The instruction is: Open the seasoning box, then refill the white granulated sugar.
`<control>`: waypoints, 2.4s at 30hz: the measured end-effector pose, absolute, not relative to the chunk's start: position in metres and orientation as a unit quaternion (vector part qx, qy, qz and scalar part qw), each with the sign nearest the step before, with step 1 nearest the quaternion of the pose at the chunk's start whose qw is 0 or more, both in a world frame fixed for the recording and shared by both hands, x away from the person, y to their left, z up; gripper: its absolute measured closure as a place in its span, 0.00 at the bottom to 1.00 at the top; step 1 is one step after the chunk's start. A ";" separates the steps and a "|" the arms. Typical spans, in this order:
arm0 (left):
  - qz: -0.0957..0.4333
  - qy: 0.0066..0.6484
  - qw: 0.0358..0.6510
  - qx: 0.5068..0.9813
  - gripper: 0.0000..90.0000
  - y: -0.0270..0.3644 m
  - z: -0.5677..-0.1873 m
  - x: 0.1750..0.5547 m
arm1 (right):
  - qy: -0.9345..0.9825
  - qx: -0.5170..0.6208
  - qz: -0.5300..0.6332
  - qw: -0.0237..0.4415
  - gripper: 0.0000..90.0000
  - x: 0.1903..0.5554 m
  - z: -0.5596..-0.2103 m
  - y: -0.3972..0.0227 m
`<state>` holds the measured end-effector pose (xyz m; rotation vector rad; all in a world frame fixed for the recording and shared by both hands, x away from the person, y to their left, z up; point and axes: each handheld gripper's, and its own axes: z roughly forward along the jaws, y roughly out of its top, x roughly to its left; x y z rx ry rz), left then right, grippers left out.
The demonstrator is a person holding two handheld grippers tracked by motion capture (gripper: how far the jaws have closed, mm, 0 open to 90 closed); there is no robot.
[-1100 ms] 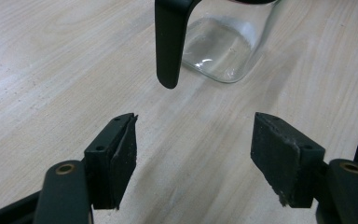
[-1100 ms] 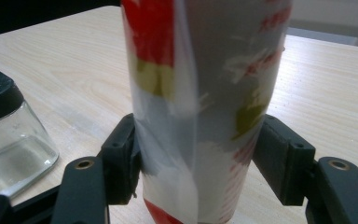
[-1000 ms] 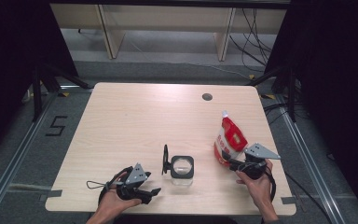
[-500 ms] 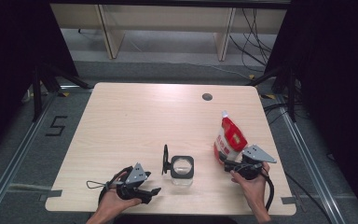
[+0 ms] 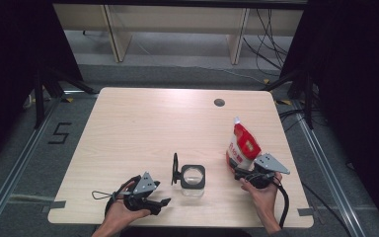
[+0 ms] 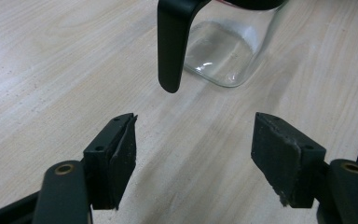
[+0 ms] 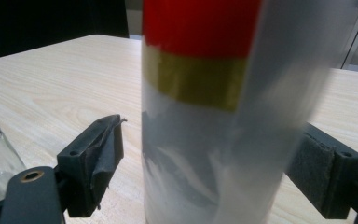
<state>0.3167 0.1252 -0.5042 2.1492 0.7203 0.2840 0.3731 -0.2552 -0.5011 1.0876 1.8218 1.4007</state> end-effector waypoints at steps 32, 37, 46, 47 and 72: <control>0.113 0.279 0.418 0.857 0.34 0.127 -0.502 0.315 | 0.675 0.400 0.536 0.312 0.27 0.385 -0.510 -0.248; 0.113 0.280 0.418 0.857 0.34 0.127 -0.502 0.315 | 0.674 0.403 0.531 0.318 0.29 0.386 -0.512 -0.248; 0.116 0.274 0.420 0.857 0.34 0.126 -0.502 0.315 | 0.673 0.405 0.529 0.323 0.34 0.387 -0.513 -0.248; 0.116 0.274 0.421 0.857 0.34 0.126 -0.502 0.315 | 0.680 0.398 0.523 0.325 0.35 0.388 -0.514 -0.249; 0.115 0.276 0.413 0.860 0.34 0.126 -0.503 0.315 | 0.683 0.400 0.516 0.326 0.39 0.390 -0.515 -0.249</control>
